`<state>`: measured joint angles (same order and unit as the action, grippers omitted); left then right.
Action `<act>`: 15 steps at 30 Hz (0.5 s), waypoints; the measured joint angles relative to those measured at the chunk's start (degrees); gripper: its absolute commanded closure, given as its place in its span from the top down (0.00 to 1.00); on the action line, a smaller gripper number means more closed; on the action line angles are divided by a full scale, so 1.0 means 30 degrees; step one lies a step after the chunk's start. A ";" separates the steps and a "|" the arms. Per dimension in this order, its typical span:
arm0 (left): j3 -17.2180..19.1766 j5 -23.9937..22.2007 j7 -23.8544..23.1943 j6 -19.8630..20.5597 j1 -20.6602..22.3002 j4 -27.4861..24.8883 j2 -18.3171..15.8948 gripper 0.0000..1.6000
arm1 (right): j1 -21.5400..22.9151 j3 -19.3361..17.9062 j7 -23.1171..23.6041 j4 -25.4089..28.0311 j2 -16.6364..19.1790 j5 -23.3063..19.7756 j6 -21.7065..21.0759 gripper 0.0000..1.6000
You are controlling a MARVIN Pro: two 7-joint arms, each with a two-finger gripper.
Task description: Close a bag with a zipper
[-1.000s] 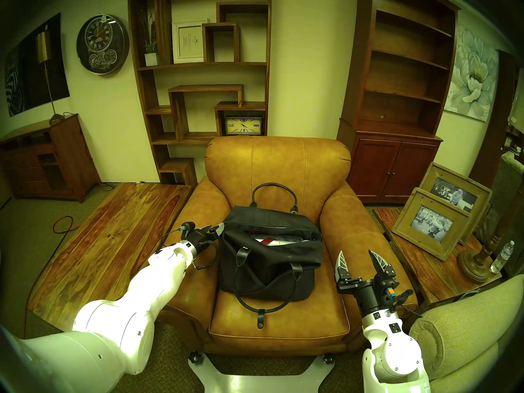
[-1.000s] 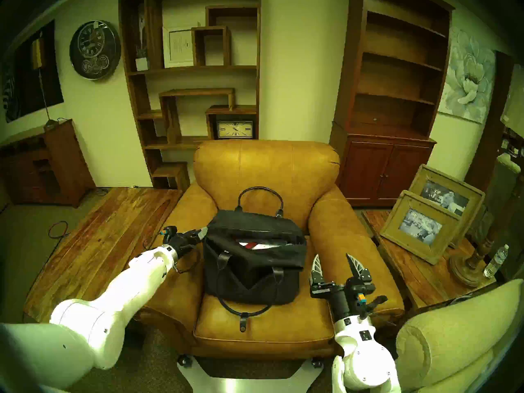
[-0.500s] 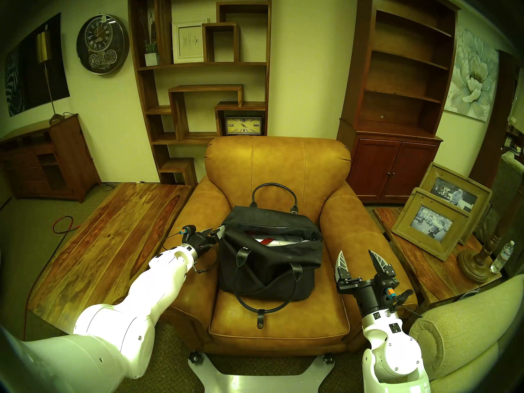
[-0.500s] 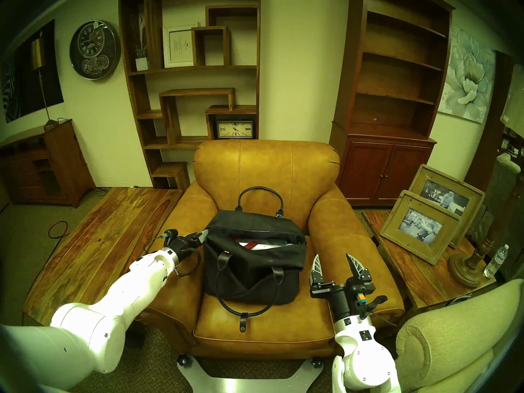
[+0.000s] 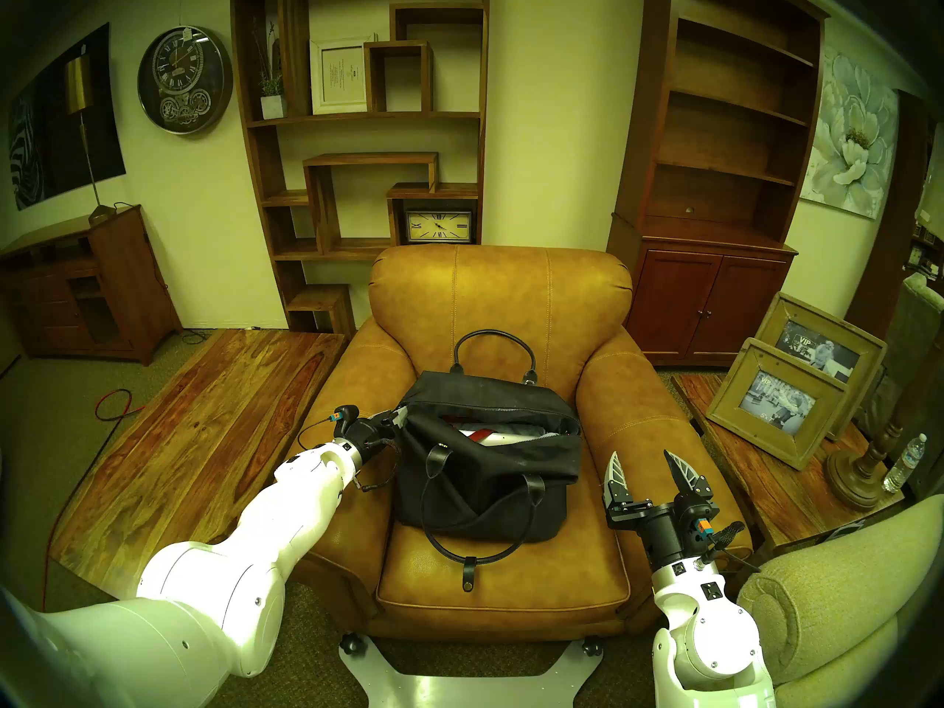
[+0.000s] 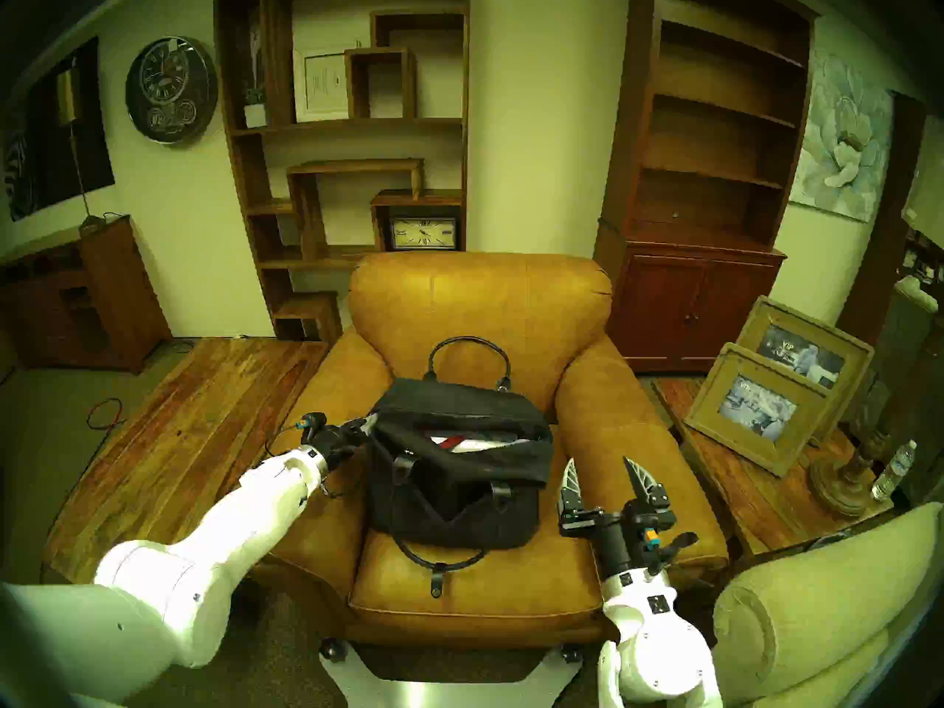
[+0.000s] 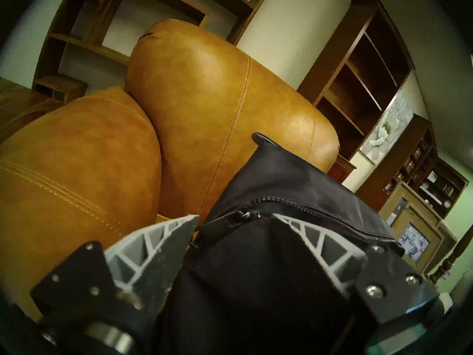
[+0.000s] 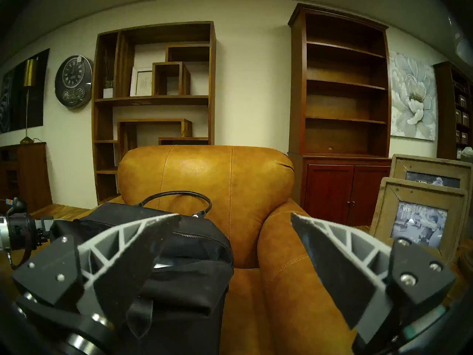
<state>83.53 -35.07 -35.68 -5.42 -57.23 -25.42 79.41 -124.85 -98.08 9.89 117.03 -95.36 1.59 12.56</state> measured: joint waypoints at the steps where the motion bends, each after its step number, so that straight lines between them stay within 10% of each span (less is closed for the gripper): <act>1: -0.0007 -0.0003 0.0000 -0.0036 0.0039 0.0078 0.0009 0.56 | 0.0000 0.0000 0.0000 0.0000 0.0000 0.0000 0.0000 1.00; 15: 0.0349 -0.0426 -0.0258 -0.0122 -0.0513 -0.0776 0.0041 0.43 | -0.0002 0.0000 0.0000 0.0001 0.0000 0.0000 0.0000 1.00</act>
<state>84.57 -36.35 -36.45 -5.79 -58.77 -27.75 79.54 -124.85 -98.08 9.89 117.03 -95.36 1.59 12.56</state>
